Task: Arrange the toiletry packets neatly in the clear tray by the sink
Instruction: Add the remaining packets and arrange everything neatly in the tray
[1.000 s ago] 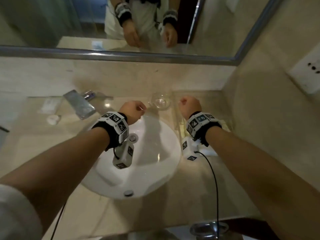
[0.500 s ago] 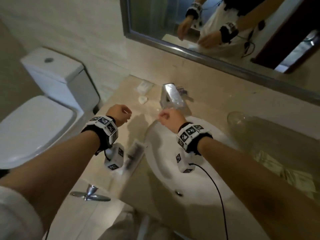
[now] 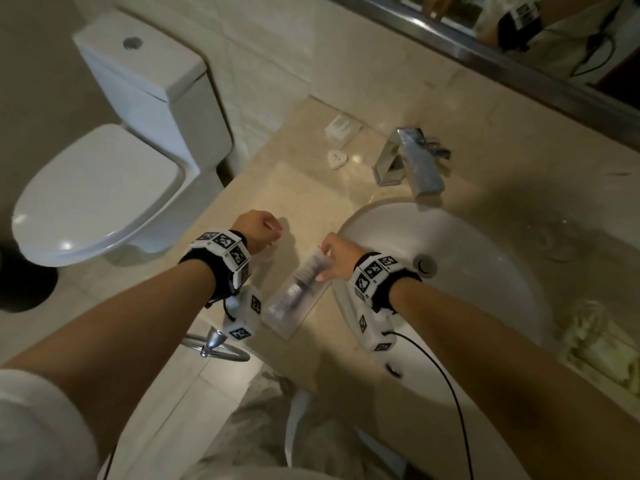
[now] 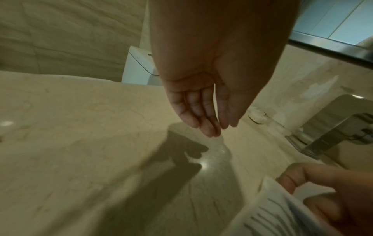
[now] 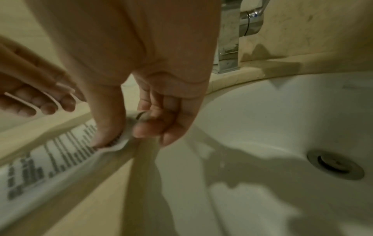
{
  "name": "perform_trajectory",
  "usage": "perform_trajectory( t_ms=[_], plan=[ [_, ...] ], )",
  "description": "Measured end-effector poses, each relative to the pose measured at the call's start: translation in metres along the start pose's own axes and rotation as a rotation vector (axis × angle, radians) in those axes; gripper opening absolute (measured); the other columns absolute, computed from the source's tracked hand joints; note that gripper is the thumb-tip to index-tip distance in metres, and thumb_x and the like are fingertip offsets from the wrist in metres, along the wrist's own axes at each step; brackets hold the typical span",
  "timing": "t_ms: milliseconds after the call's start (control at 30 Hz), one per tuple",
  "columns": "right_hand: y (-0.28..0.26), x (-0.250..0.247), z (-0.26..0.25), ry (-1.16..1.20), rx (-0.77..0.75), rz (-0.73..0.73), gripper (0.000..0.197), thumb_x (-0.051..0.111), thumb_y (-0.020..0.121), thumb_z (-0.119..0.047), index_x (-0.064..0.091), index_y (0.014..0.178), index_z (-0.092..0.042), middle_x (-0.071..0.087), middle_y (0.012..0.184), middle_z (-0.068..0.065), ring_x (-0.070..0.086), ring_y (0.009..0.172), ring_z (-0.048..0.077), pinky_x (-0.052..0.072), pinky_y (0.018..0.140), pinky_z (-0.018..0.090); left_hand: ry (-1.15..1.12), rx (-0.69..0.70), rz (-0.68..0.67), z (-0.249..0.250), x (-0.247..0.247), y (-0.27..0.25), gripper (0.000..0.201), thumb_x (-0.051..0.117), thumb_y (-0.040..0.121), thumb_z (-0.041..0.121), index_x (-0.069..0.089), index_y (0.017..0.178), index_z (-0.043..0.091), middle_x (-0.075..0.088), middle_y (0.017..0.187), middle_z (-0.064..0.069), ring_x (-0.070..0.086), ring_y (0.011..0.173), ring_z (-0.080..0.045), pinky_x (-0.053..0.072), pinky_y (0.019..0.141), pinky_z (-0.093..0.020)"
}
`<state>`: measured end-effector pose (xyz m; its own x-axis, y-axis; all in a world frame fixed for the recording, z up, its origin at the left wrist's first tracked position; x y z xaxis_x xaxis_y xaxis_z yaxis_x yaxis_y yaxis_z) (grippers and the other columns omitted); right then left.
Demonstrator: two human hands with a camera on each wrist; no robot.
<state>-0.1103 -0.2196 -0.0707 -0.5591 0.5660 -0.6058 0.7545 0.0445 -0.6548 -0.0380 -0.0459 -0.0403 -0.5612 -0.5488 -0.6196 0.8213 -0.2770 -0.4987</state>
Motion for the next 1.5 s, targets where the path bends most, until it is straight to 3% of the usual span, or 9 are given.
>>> perform_trajectory(
  t_ms=[100,267,333,400,533,767,1100,1367,1500],
  plan=[
    [0.006,-0.002,-0.003,0.063,0.020,0.034,0.033,0.070,0.082,-0.017,0.040,0.096,-0.016,0.049,0.078,-0.001,0.047,0.062,0.014,0.038,0.054,0.023,-0.034,0.007,-0.019,0.003,0.001,0.005,0.022,0.058,0.087,0.011,0.066,0.105,0.001,0.070,0.099,-0.020,0.062,0.078,-0.021,0.050,0.083,-0.030],
    [0.020,-0.035,-0.009,0.367,-0.025,0.291,0.028,0.062,0.087,-0.008,0.045,0.068,-0.020,0.054,0.075,0.004,0.053,0.076,0.019,0.048,0.073,0.035,-0.213,-0.003,-0.152,0.013,0.009,0.013,0.029,0.062,0.087,0.023,0.058,0.106,0.001,0.065,0.096,-0.020,0.061,0.080,-0.027,0.051,0.093,-0.045],
    [0.021,-0.052,-0.013,0.510,-0.040,0.345,0.008,0.059,0.088,-0.006,0.055,0.085,-0.012,0.054,0.074,0.000,0.053,0.069,0.017,0.049,0.070,0.029,-0.140,0.022,-0.228,0.020,0.010,0.016,0.043,0.064,0.085,0.028,0.053,0.119,0.005,0.061,0.111,-0.015,0.059,0.098,-0.027,0.047,0.099,-0.042],
    [0.023,-0.065,-0.017,0.578,-0.054,0.363,0.021,0.056,0.091,-0.006,0.057,0.111,-0.003,0.057,0.078,0.001,0.053,0.067,0.014,0.050,0.072,0.029,-0.062,0.054,-0.237,0.025,0.007,0.021,0.044,0.066,0.084,0.024,0.053,0.121,0.005,0.060,0.119,-0.015,0.057,0.110,-0.030,0.044,0.100,-0.041],
    [0.031,-0.088,-0.031,0.633,-0.058,0.428,0.032,0.052,0.095,-0.019,0.051,0.124,-0.006,0.059,0.094,-0.001,0.056,0.083,0.014,0.050,0.085,0.032,-0.120,0.067,-0.174,0.028,-0.010,0.038,0.033,0.064,0.085,0.021,0.061,0.107,-0.003,0.066,0.111,-0.022,0.063,0.102,-0.036,0.049,0.096,-0.048],
    [0.077,-0.130,-0.039,0.380,0.028,0.694,0.039,0.052,0.093,-0.028,0.047,0.128,-0.011,0.050,0.131,0.009,0.052,0.118,0.025,0.042,0.095,0.031,-0.332,0.034,-0.054,0.025,-0.053,0.064,0.031,0.060,0.087,0.020,0.061,0.111,0.000,0.067,0.110,-0.018,0.065,0.098,-0.031,0.051,0.092,-0.043],
    [0.143,-0.135,-0.050,0.001,0.088,0.630,0.060,0.053,0.091,-0.035,0.032,0.142,-0.012,0.031,0.148,0.014,0.028,0.139,0.030,0.025,0.116,0.041,-0.336,-0.054,0.015,-0.010,-0.082,0.087,0.031,0.061,0.087,0.021,0.062,0.112,0.004,0.068,0.111,-0.015,0.065,0.099,-0.029,0.050,0.094,-0.041],
    [0.162,-0.130,-0.063,-0.223,0.029,0.576,0.052,0.052,0.088,-0.039,0.044,0.134,-0.015,0.045,0.137,0.012,0.039,0.130,0.029,0.025,0.111,0.042,-0.392,-0.086,0.049,-0.026,-0.094,0.095,0.028,0.062,0.086,0.020,0.062,0.111,0.009,0.068,0.111,-0.013,0.065,0.100,-0.028,0.049,0.097,-0.046],
    [0.157,-0.117,-0.081,-0.184,-0.095,0.518,0.038,0.061,0.083,-0.040,0.056,0.113,-0.017,0.064,0.109,0.007,0.052,0.110,0.028,0.036,0.099,0.040,-0.360,-0.069,0.048,-0.029,-0.094,0.098,0.029,0.062,0.086,0.021,0.062,0.112,0.008,0.067,0.113,-0.014,0.065,0.097,-0.026,0.050,0.096,-0.044]
  ],
)
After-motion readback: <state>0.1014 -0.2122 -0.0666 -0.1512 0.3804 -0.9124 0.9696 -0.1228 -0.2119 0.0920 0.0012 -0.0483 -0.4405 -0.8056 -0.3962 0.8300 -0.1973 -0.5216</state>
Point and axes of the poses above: each hand's wrist, its own y-axis towards the middle knuckle, its own x-axis out of the palm, z = x × y, the point moved 3 cm from there along y, towards the middle knuckle
